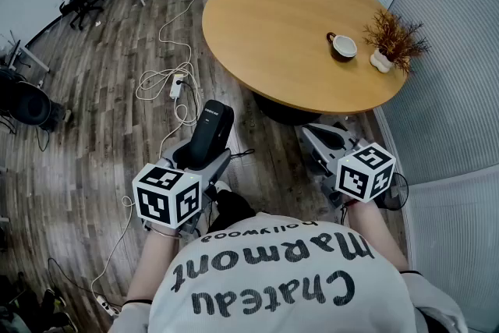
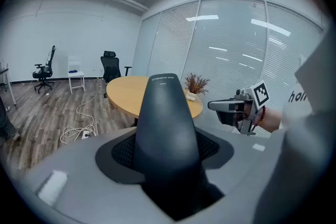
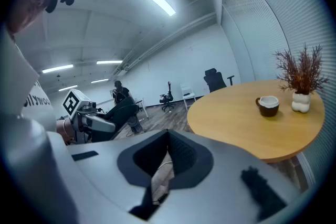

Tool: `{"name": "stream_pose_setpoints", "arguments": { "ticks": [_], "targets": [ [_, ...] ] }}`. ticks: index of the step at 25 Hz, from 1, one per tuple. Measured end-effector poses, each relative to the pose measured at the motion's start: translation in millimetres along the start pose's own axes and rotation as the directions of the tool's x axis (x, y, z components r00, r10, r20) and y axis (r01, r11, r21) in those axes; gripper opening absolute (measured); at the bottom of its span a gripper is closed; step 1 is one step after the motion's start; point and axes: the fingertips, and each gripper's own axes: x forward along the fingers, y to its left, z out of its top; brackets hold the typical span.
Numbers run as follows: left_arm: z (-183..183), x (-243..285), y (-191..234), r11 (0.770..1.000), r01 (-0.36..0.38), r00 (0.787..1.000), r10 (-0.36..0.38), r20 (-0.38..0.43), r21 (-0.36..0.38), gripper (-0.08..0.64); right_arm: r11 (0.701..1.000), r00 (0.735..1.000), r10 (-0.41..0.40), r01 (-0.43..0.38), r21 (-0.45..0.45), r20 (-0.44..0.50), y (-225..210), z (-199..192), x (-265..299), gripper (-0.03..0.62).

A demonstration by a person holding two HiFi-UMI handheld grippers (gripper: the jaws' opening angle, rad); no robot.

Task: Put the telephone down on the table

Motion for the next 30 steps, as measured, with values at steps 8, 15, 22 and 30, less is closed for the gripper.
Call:
{"name": "stream_pose_setpoints", "arguments": {
  "ticks": [8, 15, 22, 30],
  "targets": [
    [3, 0, -3, 1.000, -0.004, 1.000, 0.004, 0.011, 0.010, 0.285, 1.000, 1.000, 0.011, -0.011, -0.005, -0.007, -1, -2, 2, 0.014],
    [5, -3, 2, 1.000, -0.022, 1.000, 0.022, 0.015, -0.003, 0.285, 0.998, 0.999, 0.044, -0.043, 0.039, -0.012, -6, -3, 11, 0.015],
    [10, -12, 53, 0.994, -0.088, 0.995, 0.091, 0.043, -0.066, 0.285, 0.997, 0.998, 0.044, -0.040, 0.071, -0.044, -17, -4, 34, 0.014],
    [44, -5, 159, 0.977, -0.176, 0.977, 0.189, 0.103, -0.120, 0.285, 0.987, 0.999, -0.038, 0.041, 0.156, -0.020, -47, 17, 78, 0.015]
  ]
}}
